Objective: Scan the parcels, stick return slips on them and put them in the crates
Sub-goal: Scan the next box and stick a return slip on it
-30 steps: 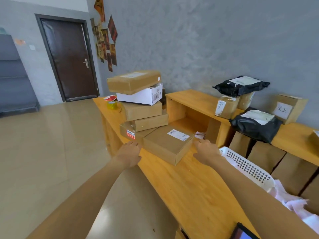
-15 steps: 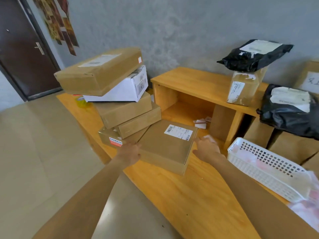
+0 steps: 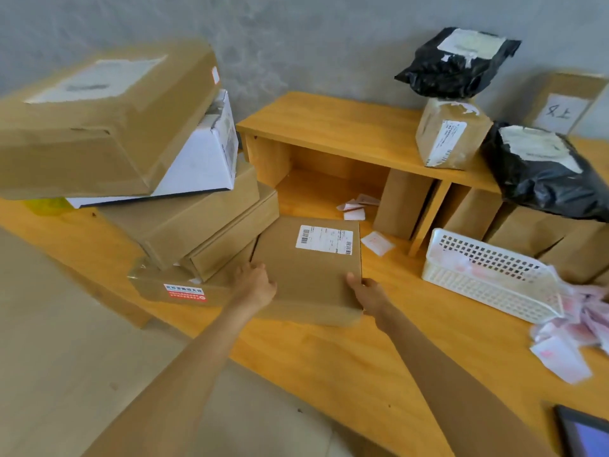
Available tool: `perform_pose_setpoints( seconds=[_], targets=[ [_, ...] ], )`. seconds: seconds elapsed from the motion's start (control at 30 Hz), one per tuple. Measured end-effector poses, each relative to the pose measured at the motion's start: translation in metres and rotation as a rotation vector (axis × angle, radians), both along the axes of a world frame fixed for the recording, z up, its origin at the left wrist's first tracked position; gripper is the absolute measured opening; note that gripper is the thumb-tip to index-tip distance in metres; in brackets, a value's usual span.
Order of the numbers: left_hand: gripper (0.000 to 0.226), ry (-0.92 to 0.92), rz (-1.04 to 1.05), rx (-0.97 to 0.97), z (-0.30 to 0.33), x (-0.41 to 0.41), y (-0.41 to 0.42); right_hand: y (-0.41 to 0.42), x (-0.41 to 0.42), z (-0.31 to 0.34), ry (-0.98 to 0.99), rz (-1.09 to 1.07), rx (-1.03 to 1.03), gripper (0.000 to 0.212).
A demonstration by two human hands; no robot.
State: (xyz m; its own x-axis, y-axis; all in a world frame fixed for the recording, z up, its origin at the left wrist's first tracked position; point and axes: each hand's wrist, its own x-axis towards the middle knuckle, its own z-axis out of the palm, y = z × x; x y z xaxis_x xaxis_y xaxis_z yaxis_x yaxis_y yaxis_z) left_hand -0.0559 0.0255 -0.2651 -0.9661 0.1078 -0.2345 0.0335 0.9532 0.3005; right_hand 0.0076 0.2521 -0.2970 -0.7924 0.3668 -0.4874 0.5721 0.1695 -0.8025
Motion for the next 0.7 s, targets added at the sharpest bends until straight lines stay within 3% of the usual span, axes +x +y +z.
perform_pose_setpoints(
  seconds=[0.13, 0.33, 0.47, 0.7],
  targets=[
    [0.044, 0.018, 0.006, 0.065, -0.001, -0.002, -0.002, -0.021, 0.001, -0.008, 0.081, -0.168, -0.081, 0.052],
    [0.052, -0.097, 0.062, 0.406, 0.003, -0.004, -0.013, -0.018, 0.021, -0.005, 0.115, -0.308, -0.052, 0.040],
    [0.060, -0.190, 0.105, 0.532, 0.009, -0.015, -0.015, 0.012, 0.044, 0.013, 0.142, -0.275, -0.035, 0.037],
    [0.069, -0.431, 0.244, 0.838, 0.031, -0.039, -0.004, 0.079, 0.066, 0.077, 0.104, -0.006, 0.009, 0.021]
  ],
)
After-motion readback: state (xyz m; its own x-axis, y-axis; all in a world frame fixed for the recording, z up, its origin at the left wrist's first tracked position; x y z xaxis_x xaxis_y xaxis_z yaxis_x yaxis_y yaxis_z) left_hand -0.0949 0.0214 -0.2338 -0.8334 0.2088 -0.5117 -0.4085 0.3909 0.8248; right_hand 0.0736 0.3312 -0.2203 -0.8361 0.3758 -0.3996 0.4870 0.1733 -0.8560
